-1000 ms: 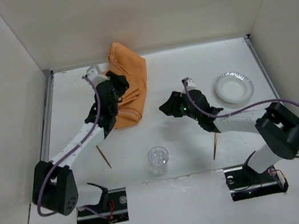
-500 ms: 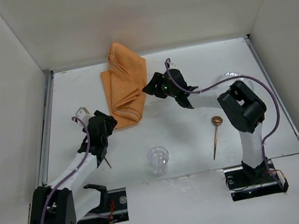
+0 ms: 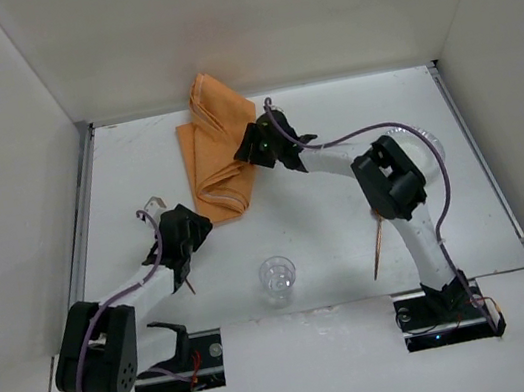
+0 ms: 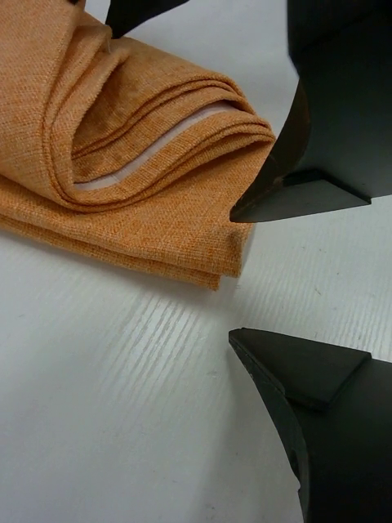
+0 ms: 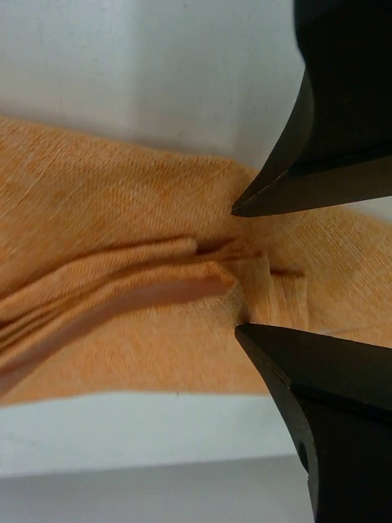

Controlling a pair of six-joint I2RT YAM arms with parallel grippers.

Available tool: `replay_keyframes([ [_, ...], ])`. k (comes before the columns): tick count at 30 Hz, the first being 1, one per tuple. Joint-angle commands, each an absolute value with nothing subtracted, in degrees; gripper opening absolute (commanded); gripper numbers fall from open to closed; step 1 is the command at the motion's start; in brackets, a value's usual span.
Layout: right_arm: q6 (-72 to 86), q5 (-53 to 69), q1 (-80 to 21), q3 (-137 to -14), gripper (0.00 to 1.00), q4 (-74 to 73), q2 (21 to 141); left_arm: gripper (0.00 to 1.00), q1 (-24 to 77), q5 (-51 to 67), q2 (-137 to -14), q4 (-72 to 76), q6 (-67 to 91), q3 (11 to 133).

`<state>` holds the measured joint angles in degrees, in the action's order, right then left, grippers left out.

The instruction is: Set the dinner table for one person

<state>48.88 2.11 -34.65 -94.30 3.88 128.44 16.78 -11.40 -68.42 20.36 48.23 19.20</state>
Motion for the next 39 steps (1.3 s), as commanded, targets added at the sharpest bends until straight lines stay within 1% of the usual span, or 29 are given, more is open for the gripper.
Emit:
replay_keyframes([
  [1, 47.29, 0.61, -35.81, -101.23, 0.61, -3.50, 130.51, 0.51, 16.48, -9.93, -69.87, 23.20, 48.87, 18.55],
  [3, 46.93, 0.61, -36.34, -103.18, 0.58, -5.62, 131.66, 0.49, 16.57, -10.37, -70.83, 23.46, 49.04, 18.54],
  [7, 46.67, 2.02, -37.31, -104.76, 0.61, -6.94, 132.19, 0.47, 16.74, -10.46, -71.72, 23.91, 49.31, 18.81],
  [9, 46.23, 2.02, -37.83, -105.38, 0.61, -8.08, 132.19, 0.46, 16.74, -11.25, -71.89, 24.34, 49.31, 18.63],
  [11, 46.23, 2.46, -37.92, -105.82, 0.54, -8.87, 132.45, 0.45, 16.48, -11.34, -72.07, 24.26, 49.48, 18.63],
  [12, 46.32, 2.63, -38.01, -105.82, 0.50, -8.96, 132.45, 0.44, 16.48, -11.25, -72.07, 24.26, 49.48, 18.63],
  [13, 46.32, 2.55, -38.10, -105.82, 0.43, -8.96, 132.45, 0.44, 16.56, -11.42, -71.98, 24.43, 49.48, 18.46],
  [14, 46.41, 2.46, -38.10, -105.82, 0.39, -9.05, 132.45, 0.44, 16.65, -11.51, -71.98, 24.43, 49.57, 18.37],
  [15, 46.67, 2.63, -38.10, -105.82, 0.38, -9.05, 132.45, 0.44, 16.65, -11.60, -72.16, 24.43, 49.66, 18.37],
  [17, 47.28, 3.16, -38.10, -106.34, 0.41, -9.05, 132.89, 0.43, 16.74, -11.43, -72.33, 24.43, 49.75, 18.46],
  [20, 48.86, 4.91, -38.10, -107.93, 0.56, -9.05, 134.12, 0.43, 17.01, -11.78, -71.98, 24.52, 49.83, 18.19],
  [21, 49.30, 5.36, -38.10, -108.36, 0.58, -9.05, 134.56, 0.43, 17.01, -11.86, -71.98, 24.52, 49.83, 18.19],
  [23, 50.01, 5.71, -38.10, -109.50, 0.59, -9.05, 135.26, 0.42, 17.01, -11.69, -72.25, 24.52, 49.83, 18.37],
  [26, 50.45, 5.45, -38.10, -111.44, 0.45, -9.75, 136.49, 0.38, 17.09, -11.87, -72.77, 24.52, 49.75, 18.72],
  [27, 50.54, 4.93, -38.10, -111.71, 0.39, -9.93, 136.49, 0.37, 17.09, -11.69, -72.95, 24.52, 49.83, 18.89],
  [29, 50.71, 4.22, -38.10, -111.88, 0.22, -10.19, 136.23, 0.34, 17.09, -11.69, -73.04, 24.52, 49.92, 19.16],
  [30, 50.80, 4.13, -38.10, -111.88, 0.15, -10.37, 135.71, 0.31, 17.09, -11.86, -73.04, 24.35, 50.01, 19.25],
  [31, 50.54, 3.87, -38.10, -111.10, 0.12, -9.94, 134.66, 0.27, 16.83, -11.95, -72.95, 24.35, 49.92, 19.25],
  [33, 49.75, 2.12, -37.92, -108.82, 0.07, -8.36, 131.94, 0.18, 16.04, -12.13, -72.86, 24.52, 50.44, 18.90],
  [35, 48.43, 1.06, -37.84, -105.40, 0.07, -5.55, 128.42, 0.12, 15.25, -12.30, -72.69, 24.52, 51.59, 18.72],
  [39, 45.27, -1.92, -37.14, -94.95, 0.06, 1.22, 118.50, 0.08, 15.16, -13.27, -72.86, 26.10, 52.12, 18.11],
])
